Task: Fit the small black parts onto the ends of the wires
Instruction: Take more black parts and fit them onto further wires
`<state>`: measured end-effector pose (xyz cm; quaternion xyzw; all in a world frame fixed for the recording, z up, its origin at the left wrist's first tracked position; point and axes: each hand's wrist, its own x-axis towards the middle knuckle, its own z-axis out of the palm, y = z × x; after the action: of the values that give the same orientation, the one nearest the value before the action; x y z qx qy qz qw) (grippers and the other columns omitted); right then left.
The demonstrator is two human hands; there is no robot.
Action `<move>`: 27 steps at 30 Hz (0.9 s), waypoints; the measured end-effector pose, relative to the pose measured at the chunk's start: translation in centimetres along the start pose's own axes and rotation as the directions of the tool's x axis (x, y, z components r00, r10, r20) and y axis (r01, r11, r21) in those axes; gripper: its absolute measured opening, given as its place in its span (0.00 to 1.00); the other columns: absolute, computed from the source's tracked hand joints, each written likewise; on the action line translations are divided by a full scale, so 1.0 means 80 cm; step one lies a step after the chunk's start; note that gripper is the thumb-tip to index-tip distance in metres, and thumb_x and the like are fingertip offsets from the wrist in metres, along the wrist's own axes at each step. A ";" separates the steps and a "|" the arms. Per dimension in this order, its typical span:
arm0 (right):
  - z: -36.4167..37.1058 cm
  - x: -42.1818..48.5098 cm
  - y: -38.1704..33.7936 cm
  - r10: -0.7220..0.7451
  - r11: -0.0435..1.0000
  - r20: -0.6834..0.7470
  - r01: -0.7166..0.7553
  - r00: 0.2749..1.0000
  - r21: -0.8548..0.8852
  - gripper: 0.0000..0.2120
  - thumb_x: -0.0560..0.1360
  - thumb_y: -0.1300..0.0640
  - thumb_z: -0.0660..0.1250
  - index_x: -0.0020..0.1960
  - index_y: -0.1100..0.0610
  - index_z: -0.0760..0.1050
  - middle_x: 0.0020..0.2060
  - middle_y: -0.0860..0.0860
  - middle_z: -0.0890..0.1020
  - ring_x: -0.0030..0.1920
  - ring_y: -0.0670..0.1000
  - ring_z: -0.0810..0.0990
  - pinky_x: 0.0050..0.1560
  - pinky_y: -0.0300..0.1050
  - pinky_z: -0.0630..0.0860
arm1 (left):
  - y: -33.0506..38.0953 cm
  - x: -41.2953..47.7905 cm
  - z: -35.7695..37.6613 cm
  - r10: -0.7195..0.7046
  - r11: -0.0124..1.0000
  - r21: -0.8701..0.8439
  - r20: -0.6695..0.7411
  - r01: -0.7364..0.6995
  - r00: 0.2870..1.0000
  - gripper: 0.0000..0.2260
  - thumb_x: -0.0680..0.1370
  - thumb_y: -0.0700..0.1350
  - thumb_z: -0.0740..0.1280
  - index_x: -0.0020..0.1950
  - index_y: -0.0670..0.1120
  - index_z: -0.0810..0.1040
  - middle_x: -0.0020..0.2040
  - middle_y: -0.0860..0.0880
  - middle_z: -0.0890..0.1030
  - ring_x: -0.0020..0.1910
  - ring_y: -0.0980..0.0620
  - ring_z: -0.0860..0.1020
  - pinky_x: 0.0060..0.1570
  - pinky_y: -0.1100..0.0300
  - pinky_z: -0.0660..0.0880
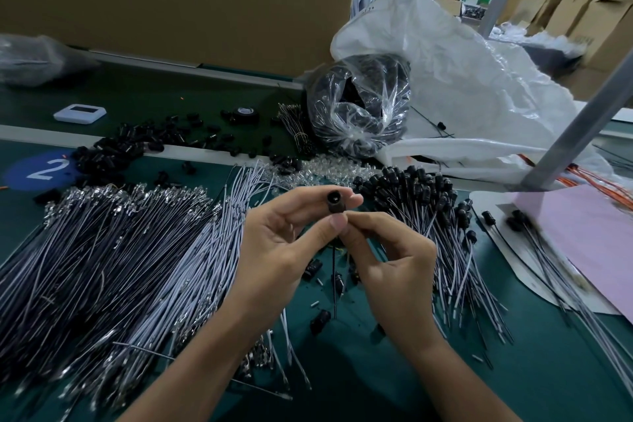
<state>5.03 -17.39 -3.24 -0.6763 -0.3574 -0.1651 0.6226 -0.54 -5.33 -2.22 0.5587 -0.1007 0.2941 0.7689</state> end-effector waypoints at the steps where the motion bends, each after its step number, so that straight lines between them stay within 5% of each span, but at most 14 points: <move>1: 0.000 0.001 0.001 0.022 1.000 0.000 -0.022 1.000 0.022 0.04 0.73 0.55 0.72 0.48 0.52 0.84 0.41 0.45 0.85 0.43 0.47 0.84 0.45 0.40 0.79 | 0.000 0.000 0.000 -0.007 1.000 -0.003 -0.011 0.007 1.000 0.09 0.73 0.39 0.74 0.53 0.45 0.84 0.50 0.44 0.86 0.54 0.45 0.84 0.53 0.58 0.79; 15: 0.002 -0.003 0.008 0.113 0.982 0.033 -0.117 0.993 0.147 0.01 0.72 0.61 0.72 0.43 0.59 0.82 0.36 0.48 0.82 0.38 0.48 0.80 0.41 0.39 0.76 | -0.008 -0.003 0.010 -0.034 0.999 0.036 -0.108 0.038 0.994 0.05 0.70 0.40 0.72 0.44 0.48 0.85 0.45 0.47 0.87 0.48 0.49 0.85 0.49 0.63 0.79; 27: 0.004 -0.005 0.003 0.109 0.983 0.019 -0.110 0.994 0.150 0.04 0.74 0.64 0.70 0.47 0.59 0.82 0.42 0.49 0.85 0.45 0.50 0.84 0.46 0.38 0.78 | -0.007 -0.008 0.009 0.014 0.988 0.155 -0.148 0.009 0.989 0.08 0.72 0.41 0.71 0.50 0.47 0.85 0.46 0.50 0.87 0.49 0.51 0.85 0.50 0.63 0.80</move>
<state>4.86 -17.21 -3.69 -0.6468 -0.3346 -0.0996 0.6780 -0.59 -6.31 -2.70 0.5931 -0.0207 0.3429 0.7281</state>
